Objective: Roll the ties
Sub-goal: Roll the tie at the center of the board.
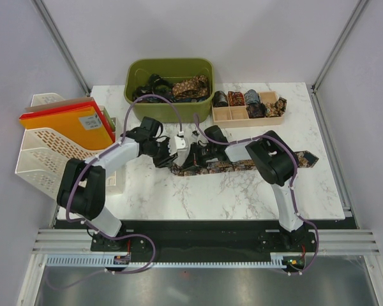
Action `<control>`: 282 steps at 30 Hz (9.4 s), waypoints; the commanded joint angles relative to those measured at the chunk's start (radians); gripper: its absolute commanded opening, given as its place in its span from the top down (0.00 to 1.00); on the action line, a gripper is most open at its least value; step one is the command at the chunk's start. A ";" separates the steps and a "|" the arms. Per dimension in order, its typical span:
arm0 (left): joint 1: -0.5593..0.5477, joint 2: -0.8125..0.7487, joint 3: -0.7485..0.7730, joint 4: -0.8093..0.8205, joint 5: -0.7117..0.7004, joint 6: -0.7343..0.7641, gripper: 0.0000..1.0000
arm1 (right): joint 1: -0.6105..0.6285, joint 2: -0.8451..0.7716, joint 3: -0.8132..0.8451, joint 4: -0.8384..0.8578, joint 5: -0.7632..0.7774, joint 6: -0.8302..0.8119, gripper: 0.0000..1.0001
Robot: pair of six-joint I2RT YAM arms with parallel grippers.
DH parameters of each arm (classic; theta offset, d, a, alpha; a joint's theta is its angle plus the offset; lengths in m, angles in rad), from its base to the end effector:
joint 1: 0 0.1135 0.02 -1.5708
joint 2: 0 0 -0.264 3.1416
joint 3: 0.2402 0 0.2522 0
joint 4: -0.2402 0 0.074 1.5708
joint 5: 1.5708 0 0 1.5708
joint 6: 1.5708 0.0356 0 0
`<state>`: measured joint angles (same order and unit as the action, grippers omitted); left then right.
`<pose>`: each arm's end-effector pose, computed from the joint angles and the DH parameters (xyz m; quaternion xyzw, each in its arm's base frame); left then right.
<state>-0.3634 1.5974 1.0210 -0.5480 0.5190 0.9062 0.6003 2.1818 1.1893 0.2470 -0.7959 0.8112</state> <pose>0.2838 -0.1268 0.1996 0.6047 0.7252 -0.1837 0.2732 0.3390 0.2629 0.0903 -0.0657 0.8561 0.5100 0.0511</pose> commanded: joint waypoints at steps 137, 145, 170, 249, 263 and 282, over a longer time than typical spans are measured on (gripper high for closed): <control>-0.216 0.214 0.114 0.145 -0.014 -0.127 0.55 | -0.033 -0.040 -0.069 -0.100 0.050 0.003 1.00; -0.216 0.226 0.031 0.114 -0.066 -0.093 0.58 | -0.042 -0.077 -0.074 -0.081 -0.008 0.009 0.95; -0.216 0.276 0.024 0.079 -0.109 -0.059 0.59 | -0.096 -0.197 -0.079 -0.186 -0.036 -0.041 0.58; -0.083 0.231 0.047 0.154 0.064 0.281 0.34 | -0.065 -0.097 -0.123 0.023 0.126 0.082 1.00; -0.081 0.245 0.042 0.112 0.082 0.338 0.56 | -0.059 -0.191 -0.115 -0.035 0.107 0.145 1.00; 0.030 0.161 0.062 0.077 0.154 0.319 0.25 | -0.093 -0.030 -0.112 -0.068 0.152 0.091 1.00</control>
<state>-0.3546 1.8091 1.0672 -0.4473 0.6392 1.2247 0.5167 2.0998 1.0763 0.2256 -0.7223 0.9352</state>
